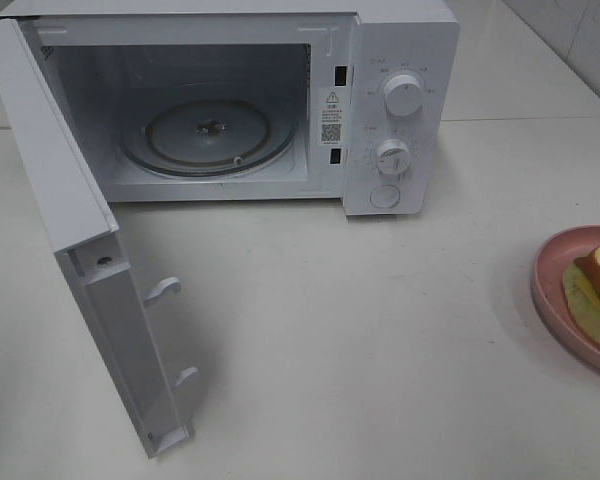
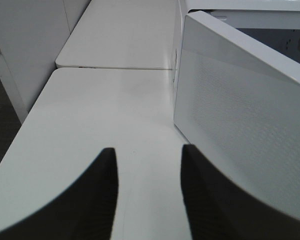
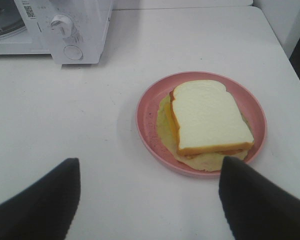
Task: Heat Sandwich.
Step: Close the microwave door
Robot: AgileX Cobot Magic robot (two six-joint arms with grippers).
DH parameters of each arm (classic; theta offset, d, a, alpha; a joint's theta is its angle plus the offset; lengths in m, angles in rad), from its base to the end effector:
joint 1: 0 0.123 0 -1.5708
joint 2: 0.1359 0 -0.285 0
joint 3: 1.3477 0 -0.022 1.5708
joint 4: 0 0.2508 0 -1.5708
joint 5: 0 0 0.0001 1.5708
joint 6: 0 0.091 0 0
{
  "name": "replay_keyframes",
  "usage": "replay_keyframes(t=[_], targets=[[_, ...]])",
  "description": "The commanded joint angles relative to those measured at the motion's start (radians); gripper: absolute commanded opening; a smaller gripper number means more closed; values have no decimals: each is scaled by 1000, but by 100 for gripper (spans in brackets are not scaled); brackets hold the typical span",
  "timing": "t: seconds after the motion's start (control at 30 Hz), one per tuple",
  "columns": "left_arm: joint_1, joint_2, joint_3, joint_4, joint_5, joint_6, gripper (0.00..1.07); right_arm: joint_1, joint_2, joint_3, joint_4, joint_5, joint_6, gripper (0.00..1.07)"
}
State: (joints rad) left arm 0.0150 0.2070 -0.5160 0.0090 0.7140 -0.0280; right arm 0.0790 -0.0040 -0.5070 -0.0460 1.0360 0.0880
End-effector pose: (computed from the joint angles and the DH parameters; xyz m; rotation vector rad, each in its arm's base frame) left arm 0.0409 0.0011 0.3074 -0.0382 1.8882 0.0013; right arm -0.0050 -0.0040 0.2813 0.0108 2.0081 0.0520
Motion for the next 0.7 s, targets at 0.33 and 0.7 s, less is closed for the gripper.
replay_keyframes(t=[0.33,0.7], targets=[[-5,316,87,25,-373,1,0,-4,-27,0,4,1,-9,74],[-5,526,250,25,-860,1,0,-4,-27,0,4,1,-9,74]])
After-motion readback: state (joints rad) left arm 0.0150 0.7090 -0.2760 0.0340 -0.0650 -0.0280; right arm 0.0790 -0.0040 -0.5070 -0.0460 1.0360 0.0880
